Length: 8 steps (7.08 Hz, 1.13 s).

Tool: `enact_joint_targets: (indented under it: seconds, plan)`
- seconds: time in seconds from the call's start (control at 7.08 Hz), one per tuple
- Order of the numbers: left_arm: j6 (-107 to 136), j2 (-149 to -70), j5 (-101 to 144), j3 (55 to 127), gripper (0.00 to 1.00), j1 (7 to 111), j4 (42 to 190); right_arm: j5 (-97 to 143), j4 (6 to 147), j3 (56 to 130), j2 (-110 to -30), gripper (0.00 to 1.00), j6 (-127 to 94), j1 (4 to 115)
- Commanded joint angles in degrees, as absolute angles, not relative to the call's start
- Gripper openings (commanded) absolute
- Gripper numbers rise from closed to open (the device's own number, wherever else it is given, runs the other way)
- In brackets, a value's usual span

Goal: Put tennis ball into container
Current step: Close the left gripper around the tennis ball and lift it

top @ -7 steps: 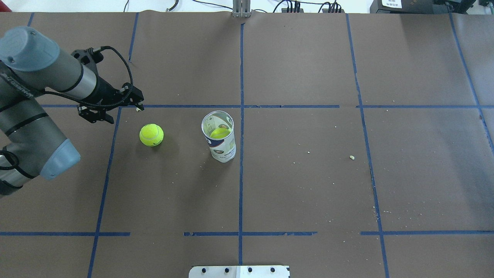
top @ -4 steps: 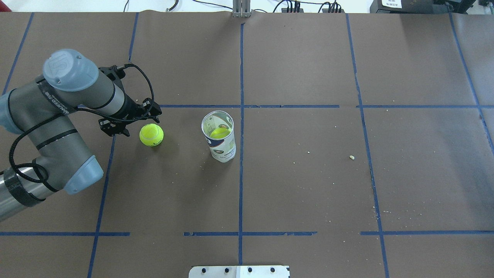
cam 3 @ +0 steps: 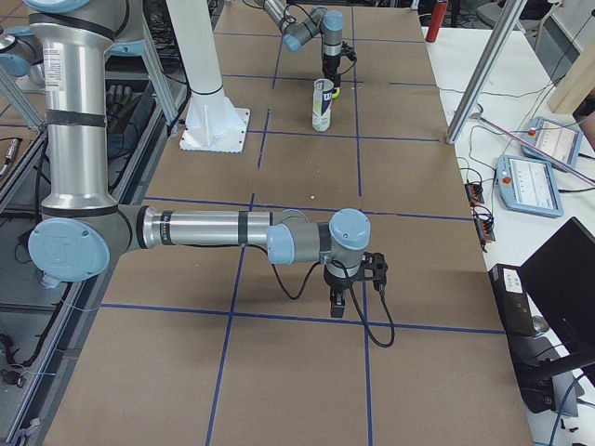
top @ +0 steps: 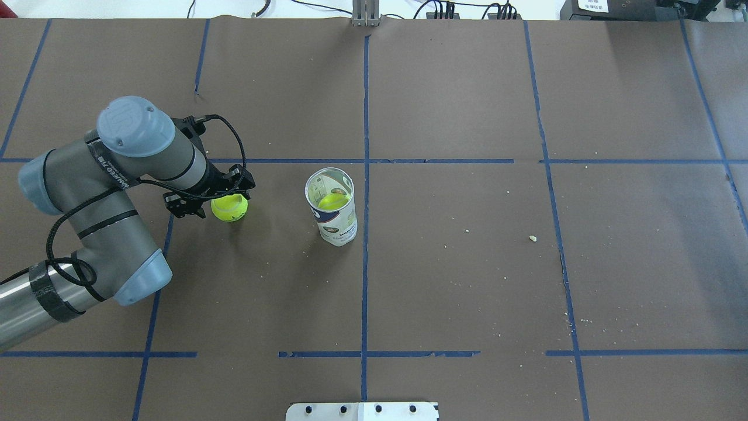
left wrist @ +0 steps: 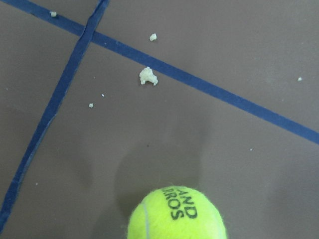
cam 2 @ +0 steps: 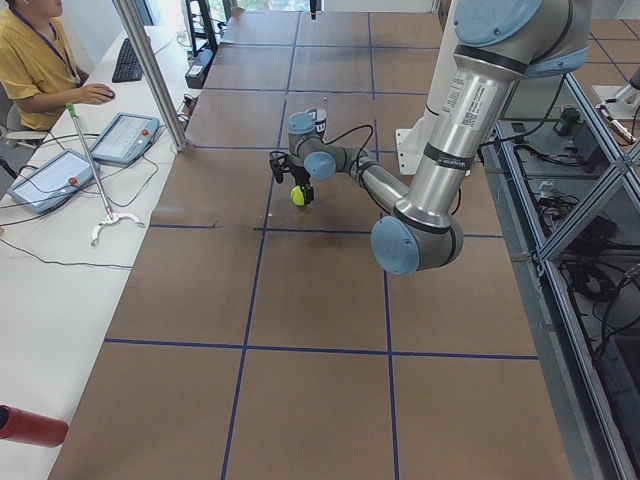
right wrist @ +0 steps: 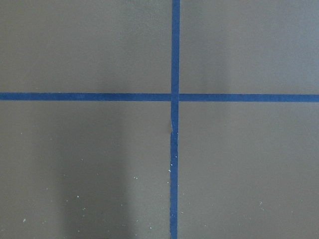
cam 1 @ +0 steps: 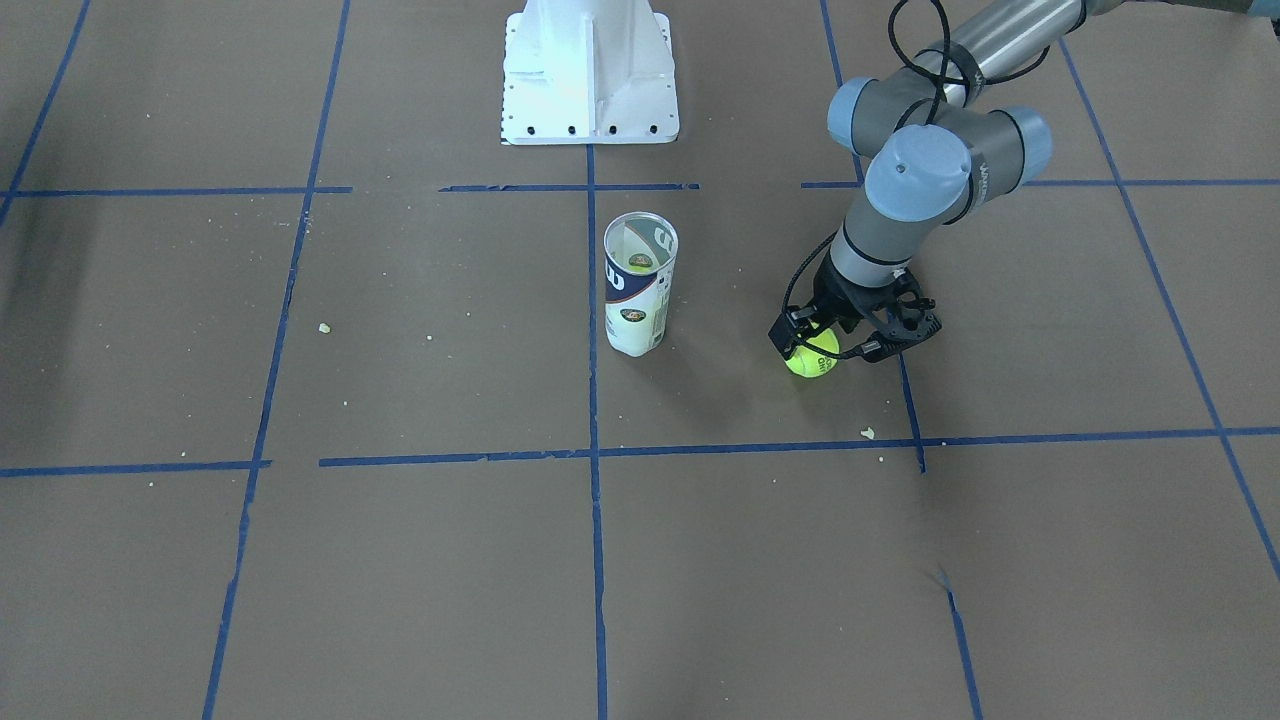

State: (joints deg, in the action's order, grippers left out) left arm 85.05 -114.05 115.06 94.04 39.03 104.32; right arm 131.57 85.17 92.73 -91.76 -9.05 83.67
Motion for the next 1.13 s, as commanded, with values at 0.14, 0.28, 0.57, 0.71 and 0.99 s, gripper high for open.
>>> enact_joint_targets:
  seconds: [0.14, 0.28, 0.57, 0.71, 0.99]
  plan:
    - [84.82, -115.13, 114.61, 91.95, 1.00, 38.23, 104.68, 131.57, 85.17, 92.72, -91.76, 1.00, -9.05, 83.67]
    - [84.55, -115.48, 114.61, 91.15, 1.00, 38.06, 104.68, 131.57, 85.17, 92.72, -91.76, 1.00, -9.05, 83.67]
    - [83.85, -116.19, 111.39, 91.05, 1.00, 38.06, 104.68, 131.57, 85.17, 92.72, -91.76, 1.00, -9.05, 83.67]
    - [83.59, -116.37, 110.40, 91.05, 1.00, 38.06, 104.68, 131.57, 85.17, 92.72, -91.76, 1.00, -9.05, 83.67]
    - [83.67, -116.37, 110.39, 91.05, 0.78, 38.06, 104.59, 131.57, 85.17, 92.72, -91.76, 1.00, -9.05, 83.67]
